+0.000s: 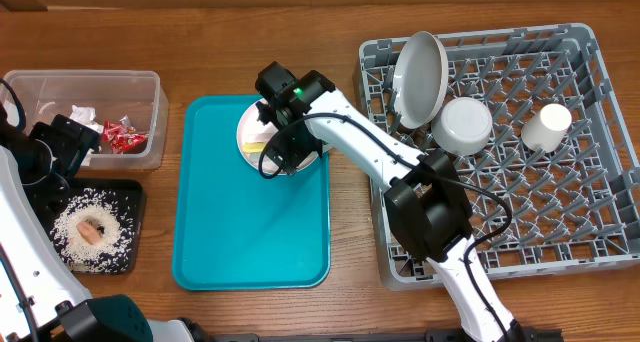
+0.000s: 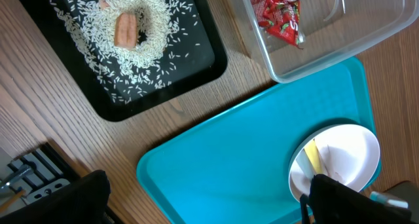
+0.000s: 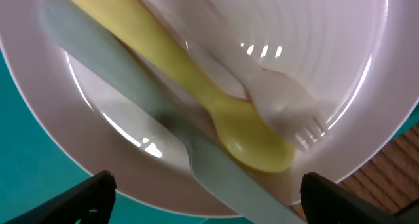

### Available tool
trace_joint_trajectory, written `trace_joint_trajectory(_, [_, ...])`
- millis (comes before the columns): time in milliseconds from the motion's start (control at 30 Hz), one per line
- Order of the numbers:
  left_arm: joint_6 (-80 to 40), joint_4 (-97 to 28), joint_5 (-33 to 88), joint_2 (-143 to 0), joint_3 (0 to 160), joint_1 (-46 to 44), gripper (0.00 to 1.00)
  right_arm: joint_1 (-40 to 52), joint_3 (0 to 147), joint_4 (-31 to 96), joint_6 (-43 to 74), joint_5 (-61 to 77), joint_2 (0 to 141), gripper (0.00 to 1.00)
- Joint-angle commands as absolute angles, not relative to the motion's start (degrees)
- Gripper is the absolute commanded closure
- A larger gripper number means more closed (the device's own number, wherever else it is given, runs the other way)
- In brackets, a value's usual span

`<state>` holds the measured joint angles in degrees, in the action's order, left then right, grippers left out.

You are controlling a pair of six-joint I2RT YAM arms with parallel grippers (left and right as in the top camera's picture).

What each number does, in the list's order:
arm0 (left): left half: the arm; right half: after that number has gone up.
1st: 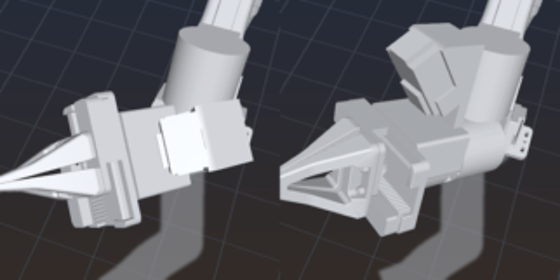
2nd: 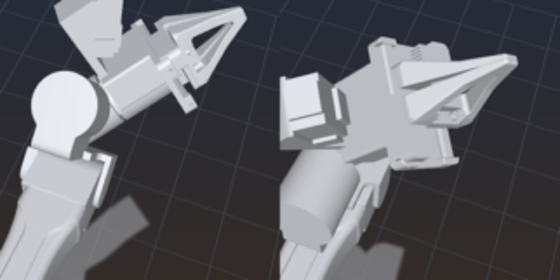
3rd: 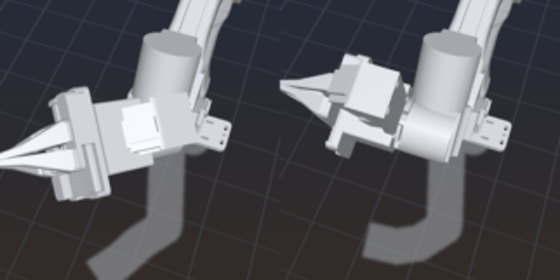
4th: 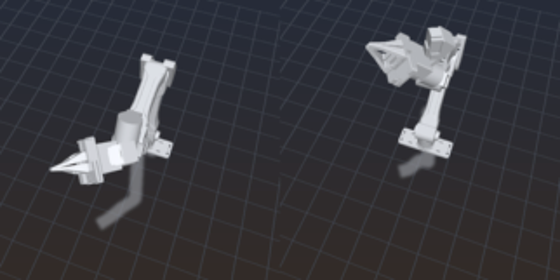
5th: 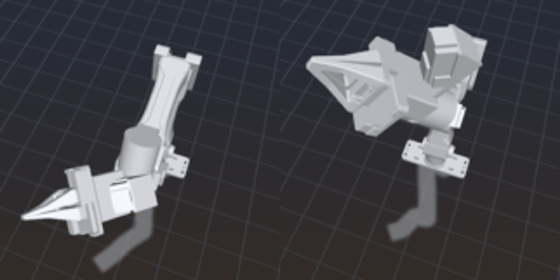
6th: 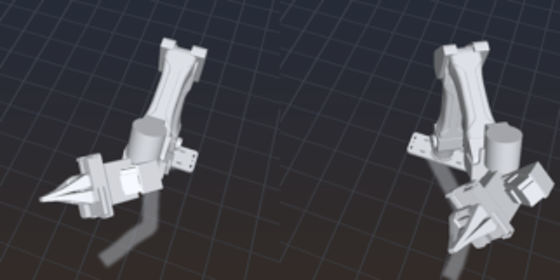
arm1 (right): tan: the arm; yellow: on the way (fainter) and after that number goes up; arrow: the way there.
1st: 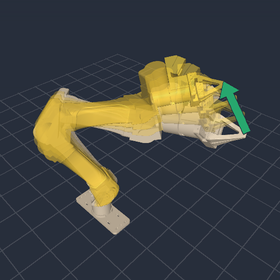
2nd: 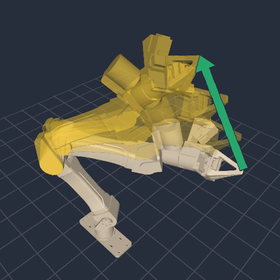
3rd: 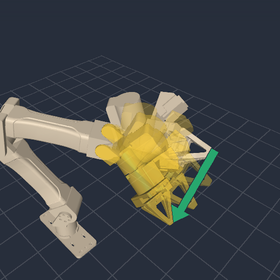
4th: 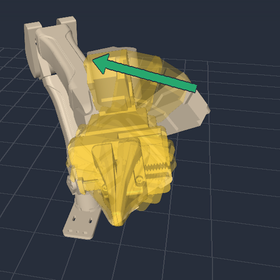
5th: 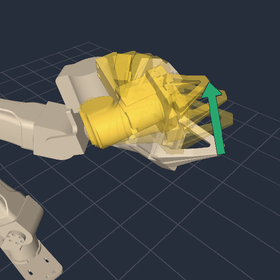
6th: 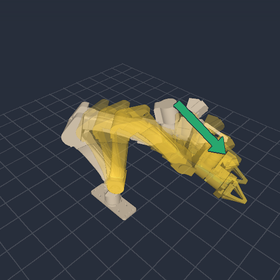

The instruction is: Sort waste into correct bins and load items into the dishwasher rack

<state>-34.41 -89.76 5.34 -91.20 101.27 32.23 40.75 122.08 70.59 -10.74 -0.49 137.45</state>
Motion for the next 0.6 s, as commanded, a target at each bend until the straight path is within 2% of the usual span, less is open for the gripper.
trace_joint_trajectory(0, [-34.89,-89.69,5.39,-91.02,100.75,31.86,0.00,40.56,122.08,69.47,-12.25,-1.19,137.19,0.10])
trace_joint_trajectory(300, [-34.89,-89.71,5.39,-91.02,100.75,31.86,0.00,40.56,120.31,68.51,-12.01,0.12,137.45,0.15])
trace_joint_trajectory(567, [-34.92,-89.69,5.39,-91.02,100.75,31.86,0.00,40.56,119.98,69.43,-10.68,0.30,137.45,0.24])
